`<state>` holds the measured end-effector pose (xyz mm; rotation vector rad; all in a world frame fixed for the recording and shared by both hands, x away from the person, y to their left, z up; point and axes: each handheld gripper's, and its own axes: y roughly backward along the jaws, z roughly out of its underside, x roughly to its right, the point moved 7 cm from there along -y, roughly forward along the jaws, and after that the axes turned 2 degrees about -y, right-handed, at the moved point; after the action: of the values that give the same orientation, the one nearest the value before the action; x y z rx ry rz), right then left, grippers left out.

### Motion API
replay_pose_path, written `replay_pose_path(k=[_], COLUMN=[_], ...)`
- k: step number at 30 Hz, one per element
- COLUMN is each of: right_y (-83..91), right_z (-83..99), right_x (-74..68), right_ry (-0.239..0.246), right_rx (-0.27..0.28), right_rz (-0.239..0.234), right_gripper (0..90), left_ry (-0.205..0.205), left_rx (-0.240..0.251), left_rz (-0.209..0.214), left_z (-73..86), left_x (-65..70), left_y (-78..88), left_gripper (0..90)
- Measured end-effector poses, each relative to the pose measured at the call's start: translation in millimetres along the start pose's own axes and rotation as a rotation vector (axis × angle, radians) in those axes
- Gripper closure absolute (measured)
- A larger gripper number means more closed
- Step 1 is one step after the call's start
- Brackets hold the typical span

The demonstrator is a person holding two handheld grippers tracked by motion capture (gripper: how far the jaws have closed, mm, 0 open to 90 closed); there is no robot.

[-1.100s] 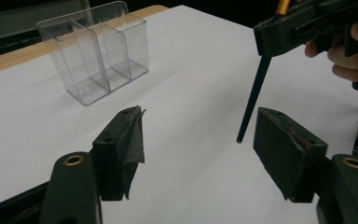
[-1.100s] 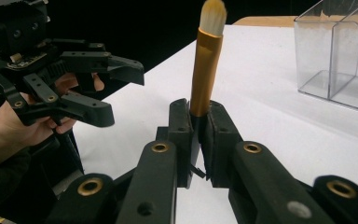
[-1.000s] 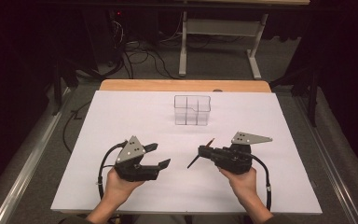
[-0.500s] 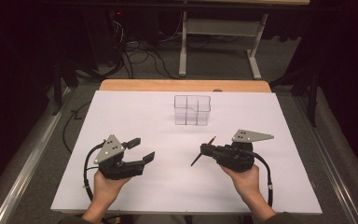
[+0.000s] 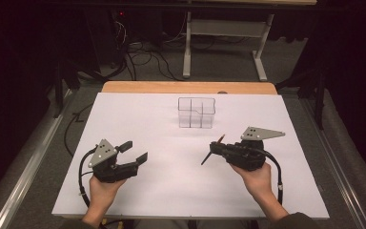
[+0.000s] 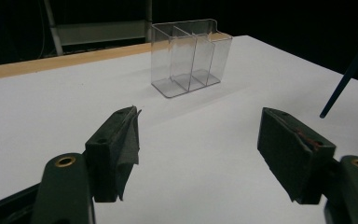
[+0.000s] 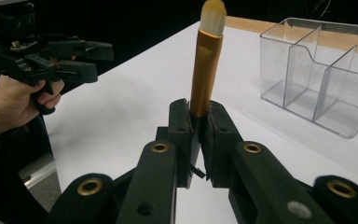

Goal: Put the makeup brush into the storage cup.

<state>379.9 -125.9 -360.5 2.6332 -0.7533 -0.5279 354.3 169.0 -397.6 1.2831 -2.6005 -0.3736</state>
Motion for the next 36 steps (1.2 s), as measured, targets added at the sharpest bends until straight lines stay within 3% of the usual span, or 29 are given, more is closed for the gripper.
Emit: replay_pose_path(k=[19,36], right_y=[8.2,7.5], right_z=[-18.8,-36.8], right_x=[17.1,36.0], right_ry=[0.043,0.035], right_rx=[-0.018,-0.014], right_rz=[0.083,0.147], right_gripper=[84.6,84.6], left_ry=[0.009,0.01], left_rx=[-0.009,-0.007], left_rz=[-0.028,-0.037], left_z=[3.8,4.5], left_x=[-5.7,-6.3], left_y=[-3.8,-4.2], left_gripper=[28.5,28.0])
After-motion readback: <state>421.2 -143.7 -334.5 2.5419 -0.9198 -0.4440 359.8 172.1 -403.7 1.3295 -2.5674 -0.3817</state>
